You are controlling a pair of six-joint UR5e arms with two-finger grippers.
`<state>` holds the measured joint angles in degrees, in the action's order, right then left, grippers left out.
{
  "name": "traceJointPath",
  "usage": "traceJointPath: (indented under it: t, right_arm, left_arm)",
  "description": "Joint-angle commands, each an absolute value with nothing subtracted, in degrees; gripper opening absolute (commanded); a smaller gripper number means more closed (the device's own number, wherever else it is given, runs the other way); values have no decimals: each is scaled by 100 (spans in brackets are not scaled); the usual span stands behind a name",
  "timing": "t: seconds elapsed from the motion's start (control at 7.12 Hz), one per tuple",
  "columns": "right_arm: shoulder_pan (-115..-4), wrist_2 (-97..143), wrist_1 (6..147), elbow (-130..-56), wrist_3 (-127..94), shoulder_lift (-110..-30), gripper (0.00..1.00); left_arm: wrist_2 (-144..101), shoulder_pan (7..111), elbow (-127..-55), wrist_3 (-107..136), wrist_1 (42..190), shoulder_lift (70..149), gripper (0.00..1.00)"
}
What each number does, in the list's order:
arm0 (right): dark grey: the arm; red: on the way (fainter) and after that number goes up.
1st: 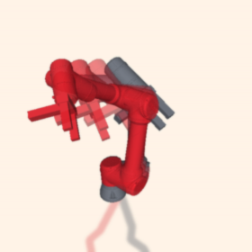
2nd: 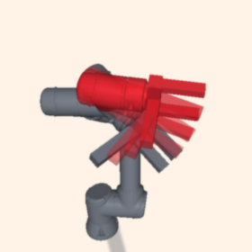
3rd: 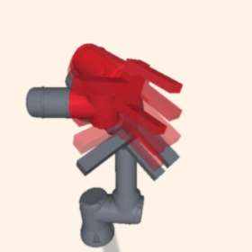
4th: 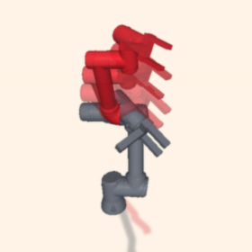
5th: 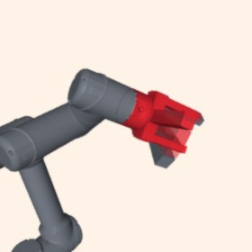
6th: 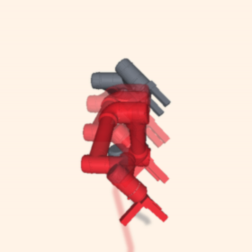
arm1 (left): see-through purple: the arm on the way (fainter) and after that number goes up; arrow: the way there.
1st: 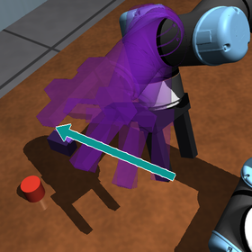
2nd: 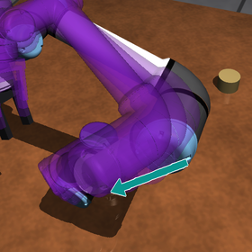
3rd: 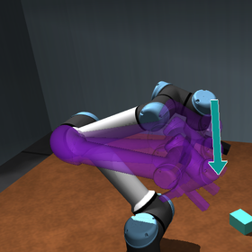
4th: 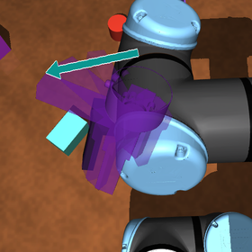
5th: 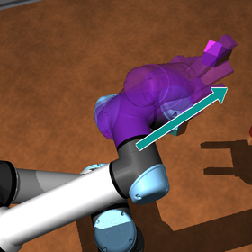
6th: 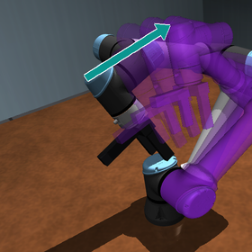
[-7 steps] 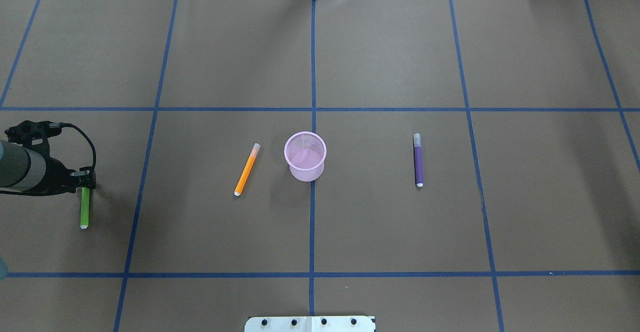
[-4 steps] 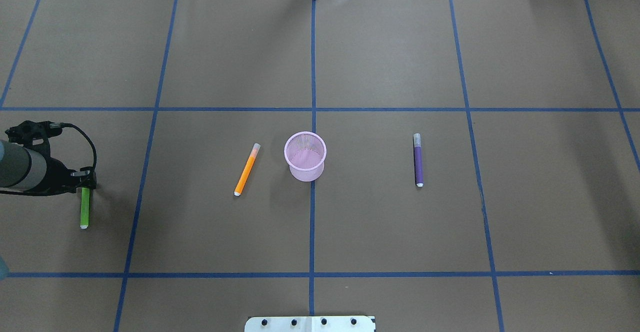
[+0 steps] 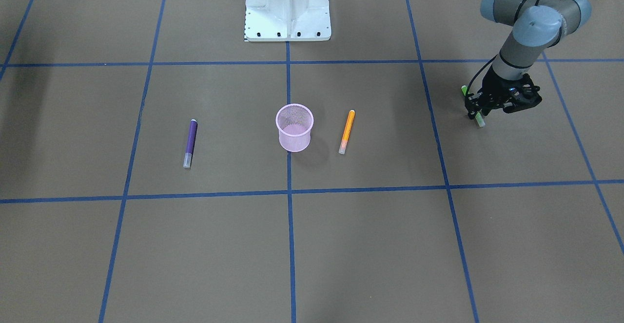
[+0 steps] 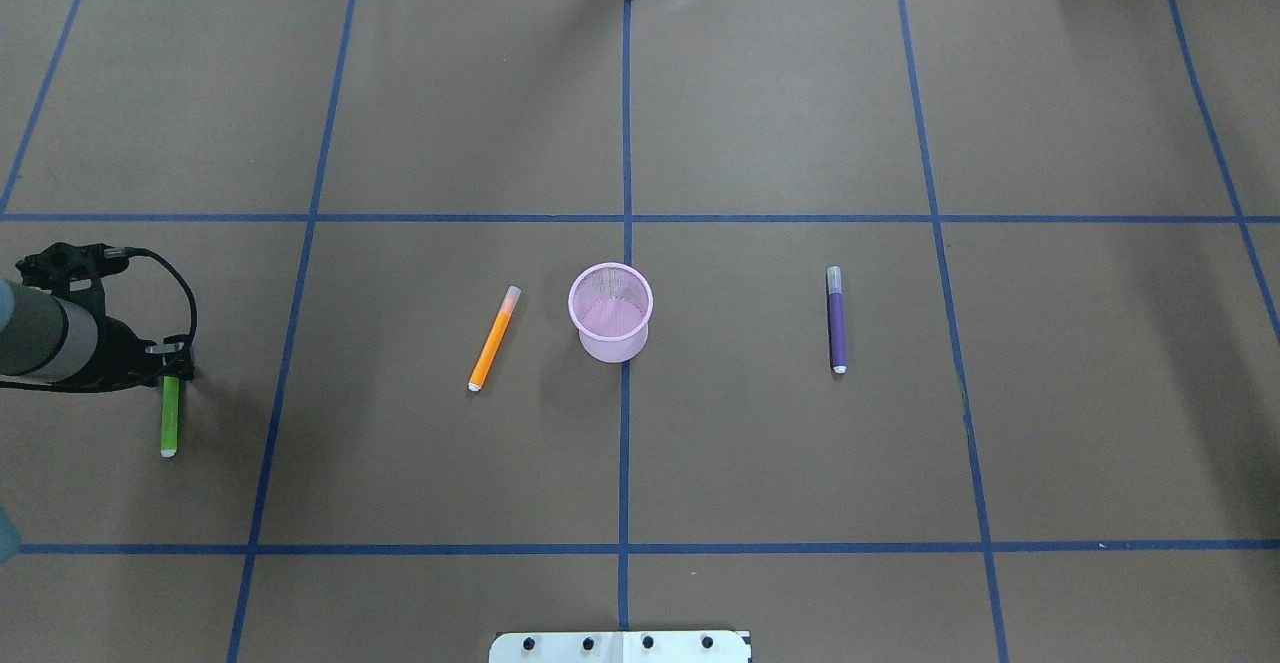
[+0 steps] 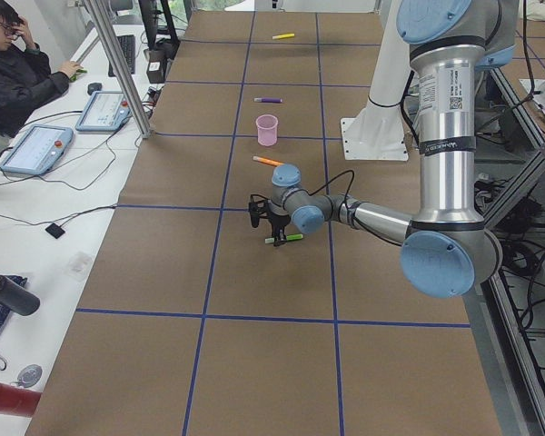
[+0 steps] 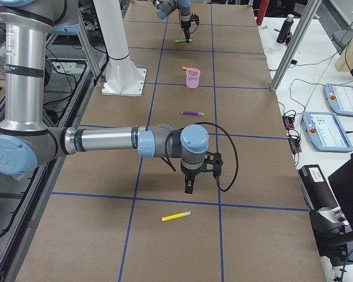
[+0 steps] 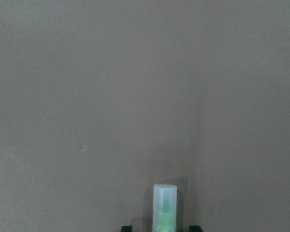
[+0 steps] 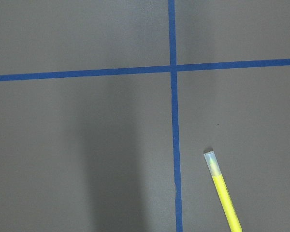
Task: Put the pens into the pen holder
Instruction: 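Hold the green marker upright in the left gripper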
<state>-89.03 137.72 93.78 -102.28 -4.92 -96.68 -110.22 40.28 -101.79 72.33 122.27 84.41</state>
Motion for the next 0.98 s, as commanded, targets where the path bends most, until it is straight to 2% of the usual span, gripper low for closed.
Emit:
traceJointPath:
  t: [0.0,0.14,0.28,0.42,0.84]
  right_arm:
    - [-8903,13790,9369,-10248,-501,-9668,100]
    - [-8903,13790,9369,-10239,-501,-9668,100]
    - [-8903,13781,9378,-10239,-492,-9668,100]
    - [-8903,13781,9369,-10239,-492,-9668,100]
    - [-8781,13711,9387,-10170,-693,-9501,100]
  left_arm:
    - [-11013,4017,-10195,7233,12234,8429,32]
    - [-11013,4017,-10195,7233,12234,8429,26]
    - [-11004,4017,-10204,7233,12234,8429,11]
    - [-11013,4017,-10265,7242,12226,8411,0]
    - [-11074,4086,-10747,7251,12156,8367,0]
